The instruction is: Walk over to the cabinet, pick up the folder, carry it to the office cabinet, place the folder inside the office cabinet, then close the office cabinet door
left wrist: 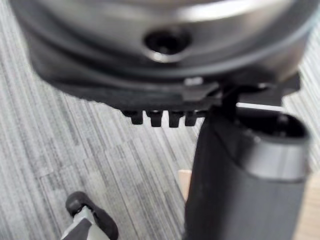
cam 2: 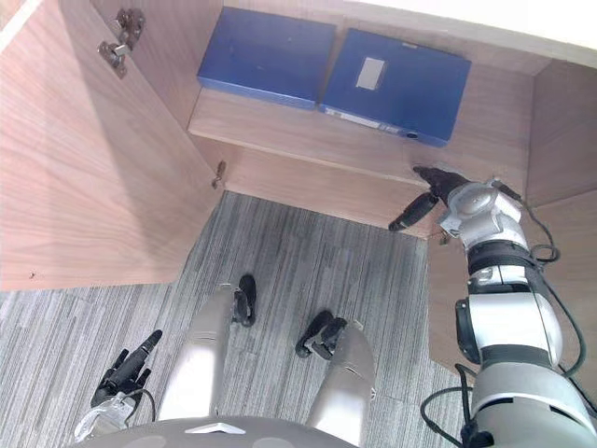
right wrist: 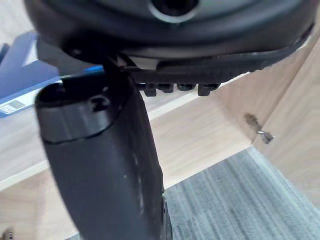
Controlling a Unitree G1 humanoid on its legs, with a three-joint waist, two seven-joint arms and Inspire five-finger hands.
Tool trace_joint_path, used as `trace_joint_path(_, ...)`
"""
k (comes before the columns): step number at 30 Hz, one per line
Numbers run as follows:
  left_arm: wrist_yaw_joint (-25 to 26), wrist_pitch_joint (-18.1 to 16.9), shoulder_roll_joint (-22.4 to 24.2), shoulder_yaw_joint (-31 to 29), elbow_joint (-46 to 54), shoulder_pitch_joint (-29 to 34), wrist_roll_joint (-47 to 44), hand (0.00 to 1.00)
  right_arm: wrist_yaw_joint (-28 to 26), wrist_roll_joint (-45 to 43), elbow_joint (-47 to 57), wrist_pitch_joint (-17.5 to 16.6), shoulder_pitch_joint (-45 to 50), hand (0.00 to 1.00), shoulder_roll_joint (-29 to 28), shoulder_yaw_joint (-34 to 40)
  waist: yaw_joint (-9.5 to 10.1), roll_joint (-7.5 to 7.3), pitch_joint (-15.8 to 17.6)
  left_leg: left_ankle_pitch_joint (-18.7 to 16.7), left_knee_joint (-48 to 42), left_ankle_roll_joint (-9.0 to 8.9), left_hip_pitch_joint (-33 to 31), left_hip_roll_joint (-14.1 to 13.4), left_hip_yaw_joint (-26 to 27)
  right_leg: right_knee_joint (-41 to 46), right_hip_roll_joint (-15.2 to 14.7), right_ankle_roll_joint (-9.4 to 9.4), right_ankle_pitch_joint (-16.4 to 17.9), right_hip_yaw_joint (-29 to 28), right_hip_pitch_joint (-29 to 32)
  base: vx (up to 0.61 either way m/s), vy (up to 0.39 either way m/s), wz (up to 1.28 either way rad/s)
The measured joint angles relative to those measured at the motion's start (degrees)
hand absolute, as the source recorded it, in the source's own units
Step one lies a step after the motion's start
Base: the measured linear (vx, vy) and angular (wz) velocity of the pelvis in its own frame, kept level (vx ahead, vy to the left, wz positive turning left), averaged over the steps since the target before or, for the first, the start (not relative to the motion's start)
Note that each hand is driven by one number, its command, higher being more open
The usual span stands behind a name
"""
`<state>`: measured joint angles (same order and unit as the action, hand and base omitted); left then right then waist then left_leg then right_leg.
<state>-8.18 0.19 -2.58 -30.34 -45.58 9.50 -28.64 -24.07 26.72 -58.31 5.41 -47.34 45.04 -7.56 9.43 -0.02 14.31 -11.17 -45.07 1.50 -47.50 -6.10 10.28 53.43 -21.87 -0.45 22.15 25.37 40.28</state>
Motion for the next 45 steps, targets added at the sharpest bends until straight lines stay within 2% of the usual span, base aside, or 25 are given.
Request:
trace_joint_path(7,0.1,-0.1,0.0,0.1,0.0,0.0,0.0,1.00,-0.2,0.0,0.2,0.0,1.5,1.00,2.2,-4.4,-0.83,-0.01,-0.2,1.9,7.2,-0.12,7.1,0.8,0.8,-6.9,1.1,0.82,-2.3,1.0,-6.5,0.05,-0.001,-0.02)
trace_joint_path(11,0.7,-0.2,0.0,0.3,-0.1,-0.2,0.0,1.00,1.1,0.0,4.4,-0.4,0.8,1.00,2.2,-6.6,-1.61,-0.14,-0.3,2.7,10.4,-0.23,9.8,0.8,1.7,-10.1,2.0,1.15,-3.5,0.9,-8.4,0.05,-0.007,-0.08)
trace_joint_path(14,3.4,-1.4,0.3,1.4,-1.7,-2.4,0.0,1.00,9.6,0.0,8.1,-0.8,-2.6,1.00,2.0,-7.2,-2.05,-0.09,-0.3,3.1,11.4,-0.22,10.5,0.3,2.7,-11.7,2.9,1.08,-4.5,0.6,-8.7,0.03,0.006,-0.15)
trace_joint_path(17,5.5,-1.7,1.4,1.4,-2.8,-4.7,0.0,1.00,15.2,0.0,10.9,-0.4,-6.1,1.00,0.9,-6.6,-2.30,-0.09,-0.4,3.2,12.6,-0.36,12.6,-0.5,3.6,-13.9,4.2,1.10,-5.5,0.3,-10.5,0.02,-0.001,-0.18)
trace_joint_path(21,6.6,-2.8,2.6,1.4,-3.8,-5.0,0.0,1.00,18.7,-0.1,13.6,-0.7,-7.1,1.00,-4.8,-4.5,-3.57,-0.26,-0.6,4.7,17.9,-0.79,17.4,-0.7,4.5,-19.9,6.3,1.37,-7.8,0.2,-14.8,0.03,-0.010,-0.18)
trace_joint_path(24,7.2,-2.8,2.5,1.7,-5.8,-5.0,0.1,1.00,18.4,-0.1,14.4,-0.9,-3.0,1.00,-9.6,-4.6,-3.59,-0.64,-1.3,6.3,23.2,-1.31,21.9,-1.0,5.8,-26.4,8.7,1.69,-10.5,-0.1,-18.8,0.07,-0.001,-0.22)
trace_joint_path(30,6.9,-2.7,0.8,9.5,-10.4,-5.0,6.8,1.00,15.3,-0.1,14.1,-1.9,9.5,1.00,-14.6,-10.4,-4.01,-0.93,-2.4,9.4,32.9,-2.31,30.2,-0.1,7.1,-40.3,12.6,2.85,-17.3,-0.5,-27.6,0.12,0.038,-0.13)
trace_joint_path(33,5.1,-2.8,-2.4,13.3,-10.7,-3.8,11.2,1.00,13.2,-0.1,14.4,-3.4,15.6,1.00,-15.7,-13.0,-6.06,-1.24,-3.8,11.4,39.0,-2.26,35.2,1.6,7.9,-46.6,13.1,3.75,-20.4,-1.0,-32.1,0.09,0.100,-0.14)
trace_joint_path(34,4.5,-2.9,-3.6,14.4,-10.7,-3.0,11.6,1.00,13.0,-0.1,15.9,-3.9,19.0,1.00,-15.7,-13.2,-6.64,-1.35,-5.3,11.7,40.8,-2.04,36.4,2.2,8.4,-48.4,13.2,4.22,-21.5,-1.9,-33.0,0.05,0.084,-0.19)
trace_joint_path(36,4.4,-3.3,-4.7,14.9,-10.9,-2.4,14.4,1.00,13.0,-0.1,17.4,-5.0,22.6,1.00,-15.7,-13.1,-7.25,-1.68,-6.6,11.9,42.1,-1.97,37.9,3.0,9.0,-50.1,13.1,4.68,-22.4,-2.4,-34.1,0.05,0.101,-0.18)
trace_joint_path(37,4.5,-3.7,-5.5,15.7,-11.2,-2.4,16.9,1.00,13.0,-0.1,18.2,-5.4,24.8,1.00,-15.8,-13.1,-8.19,-1.81,-6.7,12.0,42.7,-1.84,39.3,3.4,9.0,-51.1,13.0,4.88,-23.0,-2.8,-35.5,0.01,0.109,-0.20)
trace_joint_path(39,4.7,-3.8,-6.3,17.1,-11.3,-2.3,20.4,1.00,13.0,-0.1,18.5,-6.0,28.2,1.00,-16.3,-12.6,-8.42,-2.37,-8.1,12.2,44.0,-1.62,40.6,4.1,9.7,-52.1,13.1,5.31,-23.5,-3.8,-36.1,-0.02,0.075,-0.20)
trace_joint_path(41,5.1,-3.9,-6.3,19.5,-11.4,-2.3,23.9,1.00,13.4,-0.3,18.0,-6.0,32.8,1.00,-19.2,-9.7,-8.72,-2.90,-9.3,12.9,46.1,-1.37,42.9,4.9,10.3,-52.8,12.9,5.52,-23.7,-4.8,-37.3,-0.03,0.056,-0.17)
trace_joint_path(45,5.1,-3.7,-5.8,23.0,-13.0,-2.7,27.0,1.00,14.1,-2.8,13.0,-5.7,36.7,1.00,-26.5,-6.1,-9.90,-2.93,-10.7,15.0,50.0,-0.73,45.3,5.7,10.6,-53.1,12.9,5.53,-23.6,-5.8,-37.5,-0.10,0.044,-0.12)
